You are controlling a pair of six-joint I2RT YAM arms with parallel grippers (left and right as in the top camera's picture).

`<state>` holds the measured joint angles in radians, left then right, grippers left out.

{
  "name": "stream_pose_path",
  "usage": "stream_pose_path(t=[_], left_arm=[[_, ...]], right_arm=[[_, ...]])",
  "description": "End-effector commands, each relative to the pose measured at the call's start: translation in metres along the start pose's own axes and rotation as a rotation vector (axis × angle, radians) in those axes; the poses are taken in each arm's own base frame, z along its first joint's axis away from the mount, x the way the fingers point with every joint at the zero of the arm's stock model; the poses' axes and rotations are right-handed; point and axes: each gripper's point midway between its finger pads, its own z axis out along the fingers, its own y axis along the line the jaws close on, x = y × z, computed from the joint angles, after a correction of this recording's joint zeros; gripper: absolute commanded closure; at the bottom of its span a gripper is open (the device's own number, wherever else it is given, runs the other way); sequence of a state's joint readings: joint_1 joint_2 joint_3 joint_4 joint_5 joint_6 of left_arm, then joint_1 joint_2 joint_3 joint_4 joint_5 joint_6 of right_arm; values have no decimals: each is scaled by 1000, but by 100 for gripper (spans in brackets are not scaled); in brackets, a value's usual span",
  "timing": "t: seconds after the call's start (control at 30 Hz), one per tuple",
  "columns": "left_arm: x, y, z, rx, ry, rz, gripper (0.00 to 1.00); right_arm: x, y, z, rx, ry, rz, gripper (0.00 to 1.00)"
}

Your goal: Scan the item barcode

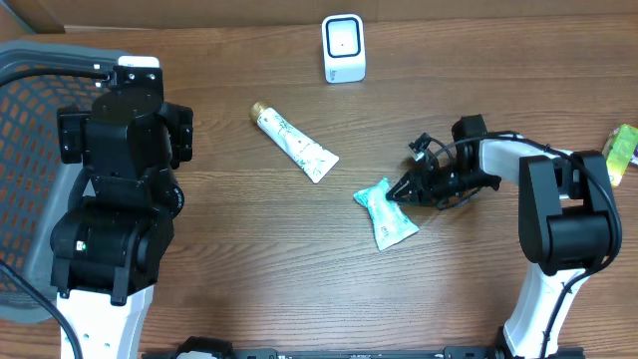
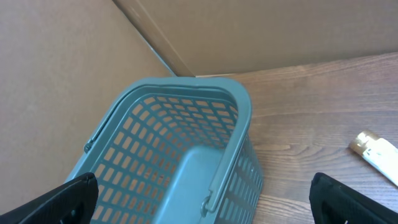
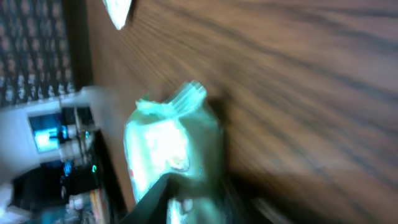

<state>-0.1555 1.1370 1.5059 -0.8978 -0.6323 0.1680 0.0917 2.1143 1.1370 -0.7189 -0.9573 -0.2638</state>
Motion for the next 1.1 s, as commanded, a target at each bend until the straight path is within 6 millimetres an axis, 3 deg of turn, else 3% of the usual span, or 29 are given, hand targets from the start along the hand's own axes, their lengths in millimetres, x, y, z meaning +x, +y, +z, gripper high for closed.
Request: stream_pose_path(t=[0.0,0.07,0.2,0.33,0.53,0.6,0.7,0.8,0.83,0.87,0.9,1.07], left_arm=[[-1,0,0,1,-4,6,0],[-1,0,0,1,-4,6,0],[-1,0,0,1,-4,6,0],[-1,0,0,1,-4,6,0],[-1,0,0,1,-4,6,0],[-1,0,0,1,-4,6,0],[-1,0,0,1,-4,6,0],[-1,0,0,1,-4,6,0],[-1,0,0,1,-4,6,0],[-1,0,0,1,-4,6,1],[-1,0,0,1,-4,6,0],[-1,0,0,1,-4,6,0]], right_arm=[[42,-43,19,122,94,59,90],[41,-39,19,99,88,58,96],[41,-39,19,99,88,70,96],[37,-27,11,70,107,123,96],[12,53,-20,-176,66,-12,96],[-5,97,-47,-212,9,-92,96],[-10,117,-61,-187,-29,-178,96],[-11,109,-65,-89,-27,-215,95],[-10,101,-64,-40,-15,-189,65],[-8,92,-64,5,-1,-159,19],[-6,84,-63,41,10,-136,0],[6,58,-53,104,25,-89,0]])
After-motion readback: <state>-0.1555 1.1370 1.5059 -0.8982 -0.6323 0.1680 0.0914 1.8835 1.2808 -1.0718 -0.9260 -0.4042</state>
